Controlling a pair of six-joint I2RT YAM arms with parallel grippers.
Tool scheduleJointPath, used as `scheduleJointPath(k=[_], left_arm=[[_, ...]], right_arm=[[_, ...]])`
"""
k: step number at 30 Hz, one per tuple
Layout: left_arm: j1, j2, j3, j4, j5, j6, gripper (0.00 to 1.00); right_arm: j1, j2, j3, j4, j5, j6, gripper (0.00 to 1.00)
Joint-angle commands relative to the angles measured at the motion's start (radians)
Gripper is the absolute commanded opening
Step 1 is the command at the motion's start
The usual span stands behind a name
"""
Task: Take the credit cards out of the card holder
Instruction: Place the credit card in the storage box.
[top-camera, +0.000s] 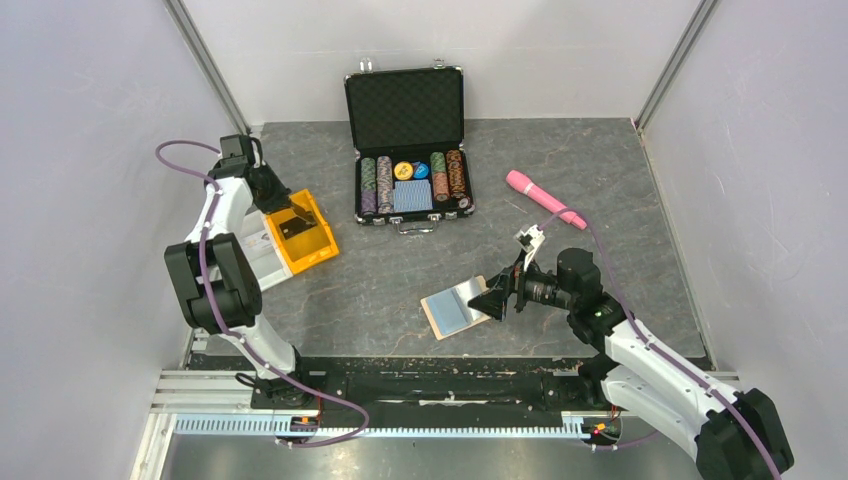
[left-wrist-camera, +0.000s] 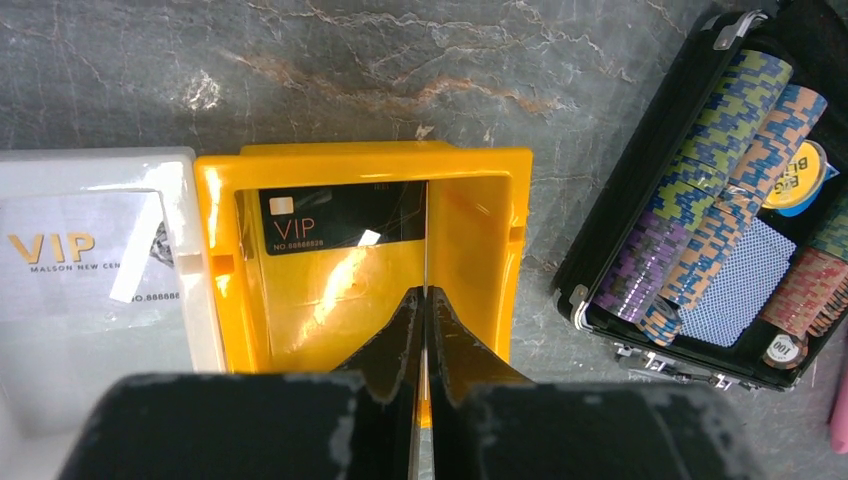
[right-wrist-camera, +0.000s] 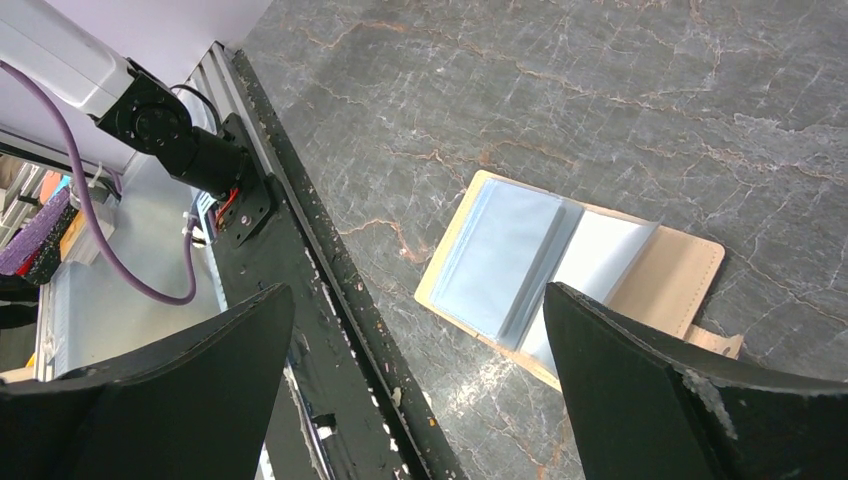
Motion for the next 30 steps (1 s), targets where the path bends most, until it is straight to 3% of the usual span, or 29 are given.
scheduleJointPath(k=[1,25,30], left_arm=[[0.001,0.035,0.002,0.049,0.002,0.070,0.07],[0.001,0.073,-0.025,0.137,0.023,0.052,0.12],[0.001,0.077,-0.023,0.129,0.016,0.056,0.23]], right_arm=[[0.002,-0.014,0.055,0.018,0.006,0.003,0.98],[0.002,-0.047,0.076,0.002,-0.006,-0.028,0.98],[0.002,-0.050,0.074,-0.001,-0.008,-0.031,0.98]])
